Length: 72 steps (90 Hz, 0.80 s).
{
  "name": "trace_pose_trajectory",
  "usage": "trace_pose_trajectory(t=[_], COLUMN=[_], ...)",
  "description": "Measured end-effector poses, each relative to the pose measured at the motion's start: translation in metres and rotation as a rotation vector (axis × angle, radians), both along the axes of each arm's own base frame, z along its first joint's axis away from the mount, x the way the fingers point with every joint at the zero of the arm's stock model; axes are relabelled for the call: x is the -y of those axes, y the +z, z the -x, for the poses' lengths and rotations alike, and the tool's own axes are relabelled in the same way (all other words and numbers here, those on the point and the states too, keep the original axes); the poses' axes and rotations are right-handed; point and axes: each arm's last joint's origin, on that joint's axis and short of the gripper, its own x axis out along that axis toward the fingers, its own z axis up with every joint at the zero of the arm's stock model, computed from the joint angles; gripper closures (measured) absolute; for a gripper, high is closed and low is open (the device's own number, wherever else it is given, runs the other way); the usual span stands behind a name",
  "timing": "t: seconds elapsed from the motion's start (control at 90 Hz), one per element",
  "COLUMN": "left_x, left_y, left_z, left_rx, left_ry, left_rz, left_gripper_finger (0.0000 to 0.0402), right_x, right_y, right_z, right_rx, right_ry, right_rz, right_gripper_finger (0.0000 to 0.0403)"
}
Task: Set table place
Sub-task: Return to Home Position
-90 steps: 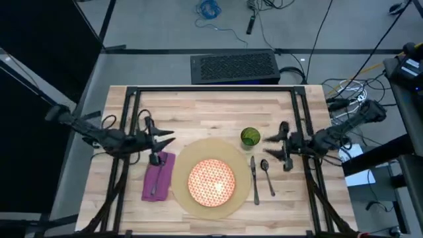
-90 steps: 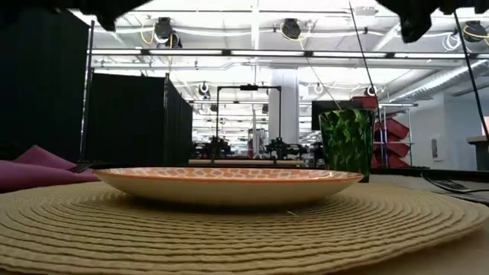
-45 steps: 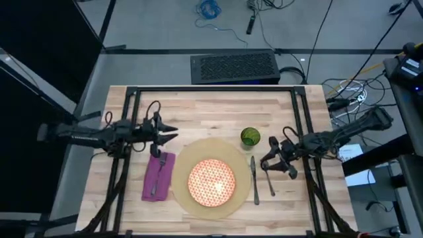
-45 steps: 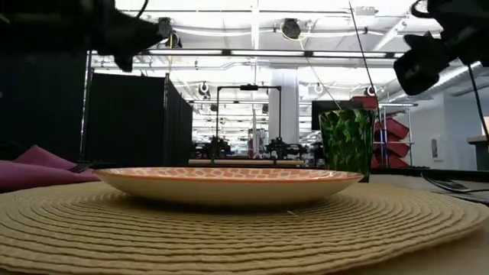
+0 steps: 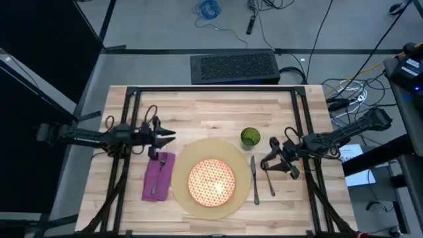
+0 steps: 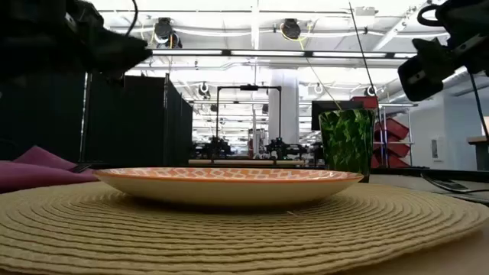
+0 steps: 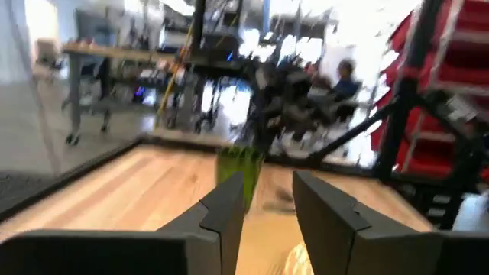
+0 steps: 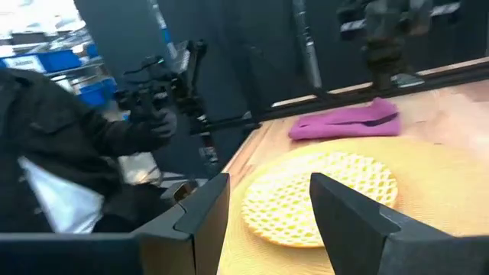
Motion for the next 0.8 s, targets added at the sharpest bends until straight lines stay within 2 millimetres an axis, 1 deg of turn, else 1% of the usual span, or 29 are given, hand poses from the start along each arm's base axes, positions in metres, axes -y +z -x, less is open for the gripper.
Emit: trace_pose_trajectory(t=[0.056, 0.167, 0.422, 0.611, 0.8], left_x=[0.0, 0.0, 0.0, 0.0, 0.001], left_y=[-0.004, -0.012, -0.025, -0.041, -0.051], left_z=[0.0, 0.0, 0.002, 0.006, 0.011], left_rx=[-0.044, -0.117, -0.243, -0.41, -0.518], left_ry=[0.0, -0.001, 0.013, 0.046, 0.059], left_rz=[0.013, 0.094, 0.229, 0.324, 0.367], left_gripper_finger=[0.0302, 0.0302, 0.0302, 0.0302, 0.0302], right_x=[0.0, 0.0, 0.001, 0.002, 0.003], right_y=[-0.001, -0.004, -0.023, -0.034, -0.039], right_z=[0.0, 0.0, 0.003, 0.006, 0.007], right_rx=[0.002, -0.016, -0.203, -0.327, -0.367], right_ry=[-0.006, -0.001, 0.01, 0.006, 0.012], right_rz=[0.02, 0.084, 0.153, 0.158, 0.196], right_gripper_finger=[0.0234, 0.0234, 0.0234, 0.0234, 0.0234])
